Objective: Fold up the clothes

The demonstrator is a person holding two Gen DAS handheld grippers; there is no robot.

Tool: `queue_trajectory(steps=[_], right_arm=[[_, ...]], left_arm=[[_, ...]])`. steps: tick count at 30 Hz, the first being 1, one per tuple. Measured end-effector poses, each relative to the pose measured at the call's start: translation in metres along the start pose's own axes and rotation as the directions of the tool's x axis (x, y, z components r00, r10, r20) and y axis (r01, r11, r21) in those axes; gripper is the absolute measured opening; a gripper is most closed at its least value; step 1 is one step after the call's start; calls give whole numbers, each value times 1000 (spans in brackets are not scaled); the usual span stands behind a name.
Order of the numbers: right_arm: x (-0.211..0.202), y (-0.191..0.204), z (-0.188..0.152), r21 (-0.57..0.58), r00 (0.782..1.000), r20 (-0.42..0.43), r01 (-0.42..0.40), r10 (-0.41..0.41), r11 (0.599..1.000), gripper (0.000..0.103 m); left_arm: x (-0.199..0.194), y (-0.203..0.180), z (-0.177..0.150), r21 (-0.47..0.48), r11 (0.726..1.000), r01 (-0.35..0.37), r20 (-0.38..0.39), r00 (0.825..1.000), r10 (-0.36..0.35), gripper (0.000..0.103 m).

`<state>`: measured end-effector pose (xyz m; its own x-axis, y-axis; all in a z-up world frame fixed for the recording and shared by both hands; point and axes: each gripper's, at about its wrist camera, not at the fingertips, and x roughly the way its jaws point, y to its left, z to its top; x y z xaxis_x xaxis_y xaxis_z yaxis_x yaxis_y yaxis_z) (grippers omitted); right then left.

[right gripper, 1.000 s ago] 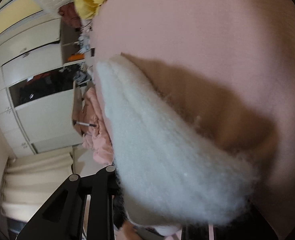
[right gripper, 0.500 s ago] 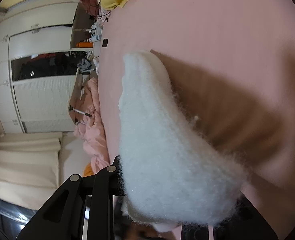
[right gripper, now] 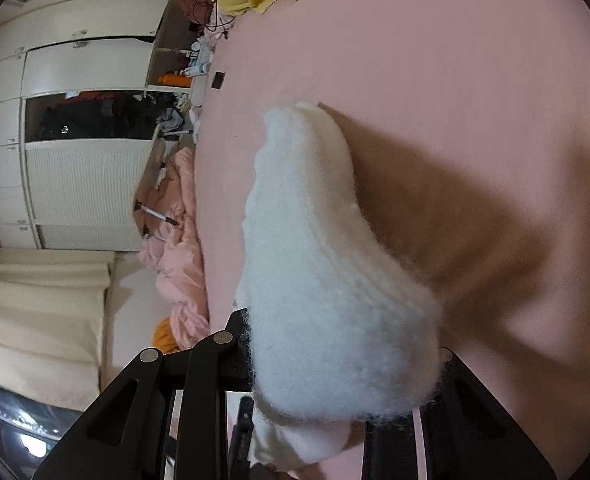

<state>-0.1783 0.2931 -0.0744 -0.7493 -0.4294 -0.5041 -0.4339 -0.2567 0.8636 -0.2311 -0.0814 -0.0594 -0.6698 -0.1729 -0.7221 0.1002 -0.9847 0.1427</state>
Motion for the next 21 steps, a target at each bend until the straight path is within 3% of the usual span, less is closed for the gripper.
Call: queue_trajectory(steps=[1, 4, 6, 8, 11, 14, 16, 18, 21], right_arm=[[1, 1, 0, 2, 1000, 2, 10, -10, 1000, 27], [-2, 16, -5, -74, 999, 19, 37, -35, 997, 24], [-3, 38, -10, -185, 997, 29, 76, -72, 980, 22], [-1, 64, -18, -301, 993, 43, 115, -107, 947, 21], [8, 104, -37, -466, 986, 64, 164, -151, 870, 21], [26, 150, -69, -630, 977, 83, 206, -199, 748, 21], [44, 182, -102, -748, 970, 92, 217, -225, 627, 21], [61, 209, -133, -834, 966, 99, 212, -240, 509, 21], [85, 230, -197, -936, 966, 87, 163, -243, 312, 21]], left_arm=[[14, -3, -3, 32, 999, 6, -61, 998, -4, 103], [13, 7, 10, 8, 999, 54, -92, 994, -53, 101], [2, 40, 10, -138, 980, 142, -72, 986, -153, 100], [-14, 74, 0, -257, 949, 181, -52, 978, -200, 100], [-29, 118, -7, -336, 934, 121, -56, 987, -148, 100], [-39, 158, -9, -386, 922, 27, -17, 999, -37, 100], [-37, 178, -11, -405, 914, -25, -5, 1000, 25, 100], [-35, 197, -17, -449, 893, -40, -13, 999, 39, 100], [-29, 233, -28, -556, 831, -4, -10, 1000, -2, 100]])
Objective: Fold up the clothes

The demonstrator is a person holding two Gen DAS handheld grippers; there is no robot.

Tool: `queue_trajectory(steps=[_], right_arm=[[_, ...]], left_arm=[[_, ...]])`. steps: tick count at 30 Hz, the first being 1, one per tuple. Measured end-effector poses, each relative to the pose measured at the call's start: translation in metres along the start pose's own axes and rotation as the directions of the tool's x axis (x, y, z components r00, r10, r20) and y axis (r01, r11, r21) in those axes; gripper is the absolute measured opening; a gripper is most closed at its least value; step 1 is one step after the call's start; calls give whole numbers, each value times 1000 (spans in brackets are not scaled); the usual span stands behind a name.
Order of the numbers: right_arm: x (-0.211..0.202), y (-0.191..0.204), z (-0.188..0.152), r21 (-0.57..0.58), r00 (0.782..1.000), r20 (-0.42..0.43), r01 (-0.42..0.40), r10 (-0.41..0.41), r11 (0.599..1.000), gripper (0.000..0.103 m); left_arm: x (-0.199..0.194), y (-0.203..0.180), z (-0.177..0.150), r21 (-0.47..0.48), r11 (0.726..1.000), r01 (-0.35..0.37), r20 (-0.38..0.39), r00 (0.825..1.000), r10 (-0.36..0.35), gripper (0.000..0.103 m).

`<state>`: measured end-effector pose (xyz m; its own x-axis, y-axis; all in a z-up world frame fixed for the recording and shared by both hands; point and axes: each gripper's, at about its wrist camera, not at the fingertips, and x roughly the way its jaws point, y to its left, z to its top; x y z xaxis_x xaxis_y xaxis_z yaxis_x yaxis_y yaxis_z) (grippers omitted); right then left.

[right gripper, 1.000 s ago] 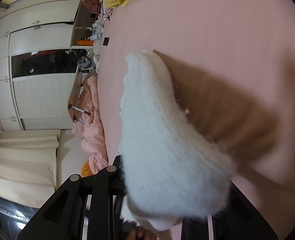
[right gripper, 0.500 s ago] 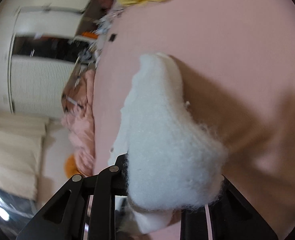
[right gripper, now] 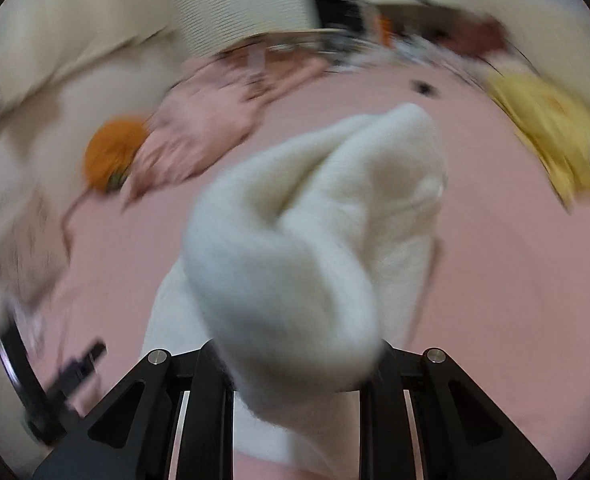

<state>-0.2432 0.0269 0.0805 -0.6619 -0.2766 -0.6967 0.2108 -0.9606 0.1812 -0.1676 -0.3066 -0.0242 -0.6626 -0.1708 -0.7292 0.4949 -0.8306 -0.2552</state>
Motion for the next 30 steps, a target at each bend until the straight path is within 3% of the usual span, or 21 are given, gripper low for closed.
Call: queue_trajectory(steps=[3, 6, 9, 10, 13, 15, 17, 20, 21, 22, 24, 26, 28, 30], right_arm=[[31, 66, -18, -205, 998, -68, -22, 8, 979, 20], [79, 117, -61, -386, 980, -195, -35, -45, 922, 20], [99, 142, -109, -540, 974, -181, 14, -132, 842, 20], [93, 146, -111, -564, 979, -155, 25, -135, 826, 20], [71, 150, -104, -571, 992, -99, 11, -82, 821, 20], [75, 155, -105, -588, 988, -121, 5, -94, 809, 20], [98, 157, -122, -633, 973, -181, -1, -146, 774, 26], [91, 166, -132, -723, 988, -88, 26, -129, 690, 36], [85, 163, -133, -729, 990, -81, 18, -113, 684, 38], [77, 159, -133, -718, 993, -85, -2, -84, 696, 46], [55, 146, -130, -643, 993, -120, -91, 18, 761, 66], [26, 130, -133, -566, 989, -110, -141, 95, 813, 75], [7, 117, -142, -515, 997, -47, -82, 67, 853, 79], [-11, 96, -148, -439, 1000, 23, -1, 12, 898, 79]], left_arm=[[1, 28, 4, -78, 997, 1, -5, 1000, -1, 100], [4, 47, 5, -143, 989, 22, -15, 1000, -25, 100], [4, 57, 4, -173, 984, 39, -18, 999, -42, 100], [4, 59, 3, -179, 983, 44, -18, 999, -48, 100], [4, 61, 4, -182, 982, 57, -17, 998, -61, 100], [6, 60, 4, -187, 980, 72, -26, 997, -78, 100], [9, 59, 3, -201, 975, 93, -37, 994, -103, 100], [7, 51, 2, -199, 972, 127, -31, 990, -136, 100], [5, 48, 3, -187, 973, 135, -21, 990, -141, 100], [2, 45, 3, -173, 975, 141, -9, 989, -145, 100], [-5, 39, 5, -142, 978, 156, 17, 988, -155, 100], [-10, 33, 6, -116, 971, 211, 28, 978, -209, 100], [-12, 22, 3, -80, 946, 314, 2, 949, -315, 100], [-14, 10, 0, -46, 908, 415, -29, 908, -417, 100]])
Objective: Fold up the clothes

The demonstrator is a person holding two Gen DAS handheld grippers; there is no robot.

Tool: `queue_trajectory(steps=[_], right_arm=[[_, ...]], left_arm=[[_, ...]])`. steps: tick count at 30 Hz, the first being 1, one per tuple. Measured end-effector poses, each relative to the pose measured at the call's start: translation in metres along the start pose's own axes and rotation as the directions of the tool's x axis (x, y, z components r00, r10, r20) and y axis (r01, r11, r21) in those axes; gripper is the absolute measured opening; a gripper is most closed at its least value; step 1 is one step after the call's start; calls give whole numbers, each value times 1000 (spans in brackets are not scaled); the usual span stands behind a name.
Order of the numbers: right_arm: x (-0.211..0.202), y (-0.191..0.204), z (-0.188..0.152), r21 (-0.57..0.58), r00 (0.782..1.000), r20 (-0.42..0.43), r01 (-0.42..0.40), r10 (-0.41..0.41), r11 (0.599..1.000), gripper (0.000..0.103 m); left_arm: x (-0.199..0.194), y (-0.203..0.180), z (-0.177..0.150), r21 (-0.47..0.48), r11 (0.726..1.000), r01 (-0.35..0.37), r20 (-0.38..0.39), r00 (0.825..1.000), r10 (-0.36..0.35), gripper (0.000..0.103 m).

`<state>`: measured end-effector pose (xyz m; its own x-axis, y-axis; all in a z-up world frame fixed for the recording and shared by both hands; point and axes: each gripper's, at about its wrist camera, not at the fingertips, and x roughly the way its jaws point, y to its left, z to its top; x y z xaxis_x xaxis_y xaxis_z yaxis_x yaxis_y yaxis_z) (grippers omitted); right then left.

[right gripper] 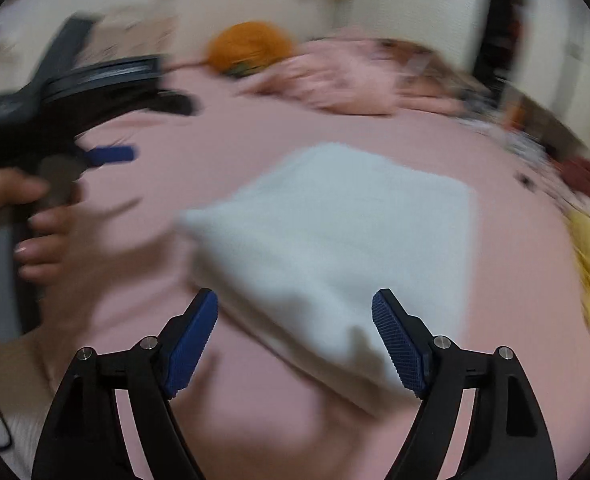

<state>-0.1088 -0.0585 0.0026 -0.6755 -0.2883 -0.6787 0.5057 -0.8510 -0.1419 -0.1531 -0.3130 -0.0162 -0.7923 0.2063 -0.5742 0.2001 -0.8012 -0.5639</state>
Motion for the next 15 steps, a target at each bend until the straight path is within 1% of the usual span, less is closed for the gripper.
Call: queue_trajectory(steps=[1, 2, 3, 4, 6, 8, 9, 10, 11, 12, 13, 14, 15], right_arm=[[-4, -14, -10, 53, 999, 2, 37, -37, 998, 79], [-4, -24, -18, 85, 998, -11, 56, -56, 995, 79], [-2, -33, -26, 114, 997, -29, 74, -71, 991, 79], [2, -41, -34, 133, 995, -61, 87, -79, 987, 79], [11, -54, -45, 157, 991, -111, 98, -81, 983, 79], [22, -58, -49, 165, 988, -137, 101, -78, 981, 79], [27, -61, -51, 170, 986, -147, 102, -77, 980, 79], [33, -62, -48, 177, 986, -149, 106, -79, 978, 79], [38, -64, -45, 184, 985, -150, 109, -81, 977, 79], [42, -66, -43, 195, 986, -149, 108, -80, 975, 79], [43, -69, -42, 217, 988, -138, 92, -63, 972, 79], [43, -71, -40, 239, 991, -126, 77, -47, 968, 79], [43, -73, -39, 261, 993, -115, 61, -31, 963, 76]], left_arm=[[2, -5, -2, 17, 998, 54, -19, 998, -53, 100], [5, -12, -4, 39, 995, 95, -47, 995, -93, 100], [12, -19, -9, 79, 992, 101, -86, 992, -95, 98], [18, -27, -15, 133, 987, 87, -119, 990, -71, 93], [32, -42, -26, 228, 972, 66, -181, 983, -24, 90], [48, -48, -36, 267, 962, 60, -245, 970, 7, 84], [56, -52, -41, 287, 956, 59, -276, 961, 23, 75], [64, -54, -45, 293, 954, 67, -306, 952, 27, 66], [69, -54, -47, 285, 955, 80, -323, 946, 17, 65], [70, -55, -47, 291, 953, 80, -319, 947, 18, 61], [71, -55, -46, 286, 954, 84, -319, 948, 12, 52], [72, -52, -44, 263, 960, 97, -328, 945, -5, 49], [73, -49, -42, 231, 967, 110, -336, 942, -27, 45]])
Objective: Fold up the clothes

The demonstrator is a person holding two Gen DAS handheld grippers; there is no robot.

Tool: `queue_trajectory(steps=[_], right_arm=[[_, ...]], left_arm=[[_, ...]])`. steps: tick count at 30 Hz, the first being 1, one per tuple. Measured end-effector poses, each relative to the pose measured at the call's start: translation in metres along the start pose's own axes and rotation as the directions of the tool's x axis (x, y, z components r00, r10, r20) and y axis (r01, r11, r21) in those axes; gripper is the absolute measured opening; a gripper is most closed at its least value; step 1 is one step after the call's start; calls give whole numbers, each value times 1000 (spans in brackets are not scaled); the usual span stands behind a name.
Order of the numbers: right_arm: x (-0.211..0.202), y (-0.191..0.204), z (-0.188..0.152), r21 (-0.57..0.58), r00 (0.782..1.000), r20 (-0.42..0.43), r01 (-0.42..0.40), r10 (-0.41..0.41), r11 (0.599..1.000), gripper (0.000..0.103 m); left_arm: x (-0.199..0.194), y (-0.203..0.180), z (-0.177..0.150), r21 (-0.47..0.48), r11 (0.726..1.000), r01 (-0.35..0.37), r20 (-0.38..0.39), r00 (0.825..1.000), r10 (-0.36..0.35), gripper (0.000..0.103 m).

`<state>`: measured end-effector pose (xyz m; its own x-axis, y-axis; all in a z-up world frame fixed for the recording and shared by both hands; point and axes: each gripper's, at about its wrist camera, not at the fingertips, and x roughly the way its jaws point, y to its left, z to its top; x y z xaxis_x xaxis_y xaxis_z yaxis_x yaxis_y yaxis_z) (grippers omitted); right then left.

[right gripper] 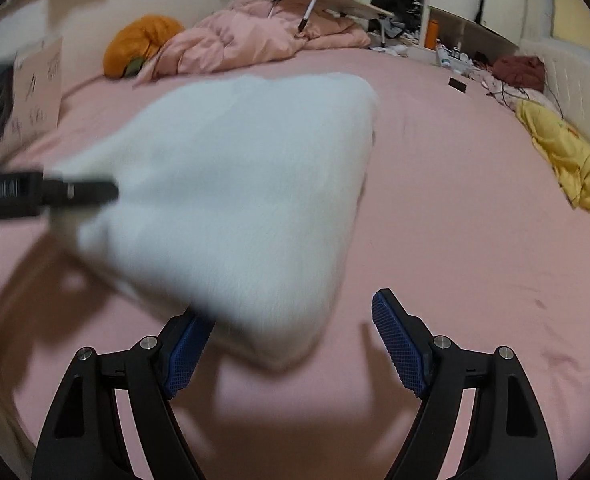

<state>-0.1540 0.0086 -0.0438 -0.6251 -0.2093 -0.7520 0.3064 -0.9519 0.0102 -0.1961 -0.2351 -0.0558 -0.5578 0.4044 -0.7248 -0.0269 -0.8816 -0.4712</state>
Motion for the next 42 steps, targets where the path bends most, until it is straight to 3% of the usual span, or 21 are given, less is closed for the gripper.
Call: queue_trajectory(steps=[1, 2, 5, 8, 12, 14, 16, 17, 18, 20, 22, 23, 25, 27, 32, 34, 36, 38, 39, 42], right_arm=[[0, -2, 2, 20, 1000, 8, -18, 18, 1000, 62], [-1, -4, 5, 43, 999, 16, -36, 36, 998, 28], [-11, -18, 15, 123, 997, 48, -70, 65, 990, 27], [-12, -22, 9, 104, 997, 60, -62, 56, 993, 27], [13, -12, -9, 4, 1000, -4, -14, 14, 1000, 27], [-1, -12, -6, 25, 999, 35, -37, 36, 999, 27], [7, -8, -13, -22, 1000, 15, -6, 6, 1000, 29], [12, -10, -17, -29, 1000, 5, -9, 10, 1000, 30], [12, -13, -18, -14, 1000, 3, -30, 30, 999, 34], [3, -22, -17, 27, 998, -14, -68, 68, 997, 51], [-10, -31, -19, 64, 995, -24, -91, 92, 994, 60], [-18, -37, -20, 81, 995, -27, -97, 100, 992, 62], [-33, -44, -23, 97, 994, -18, -105, 108, 990, 68], [-38, -47, -24, 104, 992, -15, -123, 126, 987, 68], [-20, -32, -19, 56, 994, -34, -104, 106, 993, 68], [-11, -27, -18, 44, 994, -38, -101, 102, 994, 68], [-5, -23, -17, 51, 993, -36, -109, 111, 993, 68], [-2, -22, -14, 55, 994, -22, -105, 107, 993, 68], [0, -21, -12, 58, 995, -17, -97, 98, 994, 68], [6, -22, -7, 70, 997, -13, -81, 82, 994, 68]], left_arm=[[-2, 7, 1, -45, 998, 37, 4, 999, -37, 40], [-5, 16, 3, -98, 991, 87, 13, 996, -86, 38], [-9, 29, -1, -178, 968, 177, 24, 984, -176, 34], [-12, 40, -6, -237, 938, 251, 32, 968, -251, 34], [-5, 49, -14, -288, 930, 228, 6, 972, -237, 32], [-6, 52, -16, -306, 924, 229, 16, 972, -236, 33], [-7, 52, -14, -309, 926, 218, 11, 974, -226, 45], [-7, 53, -12, -312, 928, 204, 2, 977, -214, 47], [-10, 52, -9, -309, 931, 194, 0, 979, -204, 47], [-24, 48, -2, -283, 942, 183, 27, 983, -183, 51], [-46, 47, 8, -253, 956, 151, 86, 987, -133, 70], [-58, 46, 13, -243, 958, 153, 135, 983, -122, 75], [-68, 44, 23, -229, 947, 227, 213, 961, -179, 81], [-58, 37, 38, -207, 931, 301, 201, 944, -261, 81], [-5, 25, 57, -186, 971, 148, 74, 988, -136, 71], [10, 30, 58, -199, 974, 112, 41, 993, -106, 70], [14, 31, 60, -209, 968, 141, 49, 990, -133, 70], [18, 32, 62, -218, 959, 179, 54, 984, -172, 46], [19, 33, 64, -222, 950, 219, 52, 976, -213, 24], [34, 29, 68, -196, 958, 210, -18, 976, -218, 21]])
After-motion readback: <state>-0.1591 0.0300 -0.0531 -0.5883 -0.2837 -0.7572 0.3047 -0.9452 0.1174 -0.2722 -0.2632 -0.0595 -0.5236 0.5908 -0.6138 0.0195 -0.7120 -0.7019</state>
